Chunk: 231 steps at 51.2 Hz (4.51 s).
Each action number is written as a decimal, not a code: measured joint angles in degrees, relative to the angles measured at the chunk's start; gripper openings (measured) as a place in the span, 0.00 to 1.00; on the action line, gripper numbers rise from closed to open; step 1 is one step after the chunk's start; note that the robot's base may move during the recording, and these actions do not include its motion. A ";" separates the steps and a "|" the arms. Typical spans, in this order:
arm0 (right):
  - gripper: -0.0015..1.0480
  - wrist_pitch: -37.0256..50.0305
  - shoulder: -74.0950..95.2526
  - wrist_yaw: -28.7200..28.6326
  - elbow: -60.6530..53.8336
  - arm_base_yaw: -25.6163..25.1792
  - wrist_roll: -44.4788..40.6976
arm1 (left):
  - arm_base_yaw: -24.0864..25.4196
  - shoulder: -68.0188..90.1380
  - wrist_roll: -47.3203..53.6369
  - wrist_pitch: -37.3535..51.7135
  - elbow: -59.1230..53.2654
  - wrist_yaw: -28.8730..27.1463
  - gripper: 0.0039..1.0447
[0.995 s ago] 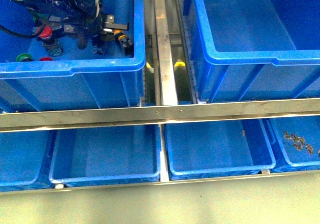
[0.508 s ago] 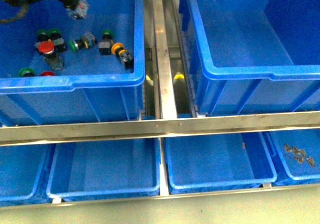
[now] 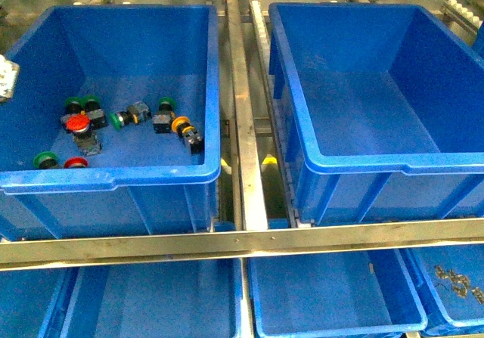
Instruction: Pick red and yellow buttons and place in box
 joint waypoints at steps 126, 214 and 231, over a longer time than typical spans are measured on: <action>0.93 36.74 23.34 24.92 1.33 -7.56 -3.17 | -42.36 27.98 -46.82 43.19 2.56 0.87 0.32; 0.93 47.50 75.91 15.15 19.50 11.96 93.70 | -40.57 29.57 -47.41 47.45 -1.03 0.92 0.32; 0.93 48.41 77.00 17.22 20.57 17.11 93.68 | -40.48 31.10 -47.41 47.45 -1.03 0.94 0.32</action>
